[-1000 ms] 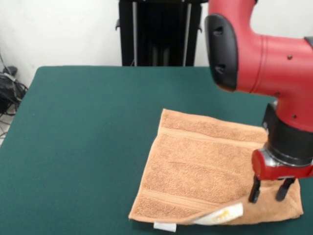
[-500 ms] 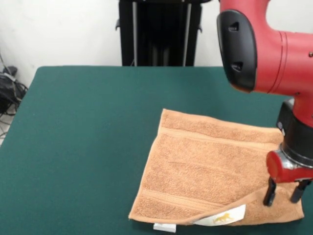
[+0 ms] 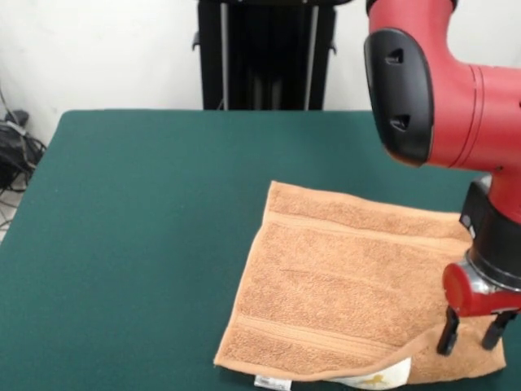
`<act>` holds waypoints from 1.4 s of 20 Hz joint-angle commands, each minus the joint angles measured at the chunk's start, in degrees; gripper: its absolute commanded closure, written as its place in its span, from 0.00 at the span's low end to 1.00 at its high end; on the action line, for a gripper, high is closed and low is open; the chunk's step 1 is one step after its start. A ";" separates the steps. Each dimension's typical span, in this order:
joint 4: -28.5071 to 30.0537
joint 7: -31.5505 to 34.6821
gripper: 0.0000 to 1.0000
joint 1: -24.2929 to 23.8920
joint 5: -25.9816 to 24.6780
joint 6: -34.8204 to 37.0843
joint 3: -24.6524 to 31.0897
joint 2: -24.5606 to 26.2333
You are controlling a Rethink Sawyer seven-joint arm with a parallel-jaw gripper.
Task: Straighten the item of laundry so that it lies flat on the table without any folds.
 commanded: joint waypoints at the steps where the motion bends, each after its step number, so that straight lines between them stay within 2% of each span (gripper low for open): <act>1: 1.33 12.82 0.00 1.33 -4.00 8.42 -1.51 4.20; 2: 1.40 12.47 0.00 1.46 -4.16 8.91 -1.66 4.44; 4: 2.86 10.98 0.00 1.05 -3.73 3.91 0.55 3.73; 7: 6.97 7.12 0.00 -0.51 -3.35 -7.15 6.62 1.32; 11: 10.96 2.24 0.00 -2.66 -5.38 -17.35 12.84 -1.31; 14: 12.17 1.37 0.00 -3.50 -7.00 -19.97 14.80 -2.14; 16: 10.67 3.40 0.00 -2.21 -6.85 -14.46 11.91 -1.20; 19: 7.67 8.17 0.00 -0.02 -5.78 0.13 6.54 0.80; 20: 7.57 8.93 0.00 0.18 -5.72 2.45 6.02 0.86; 23: 7.27 10.67 0.00 0.39 -5.42 6.57 5.48 1.05; 28: 7.58 11.26 0.00 0.03 -5.47 8.01 6.33 0.68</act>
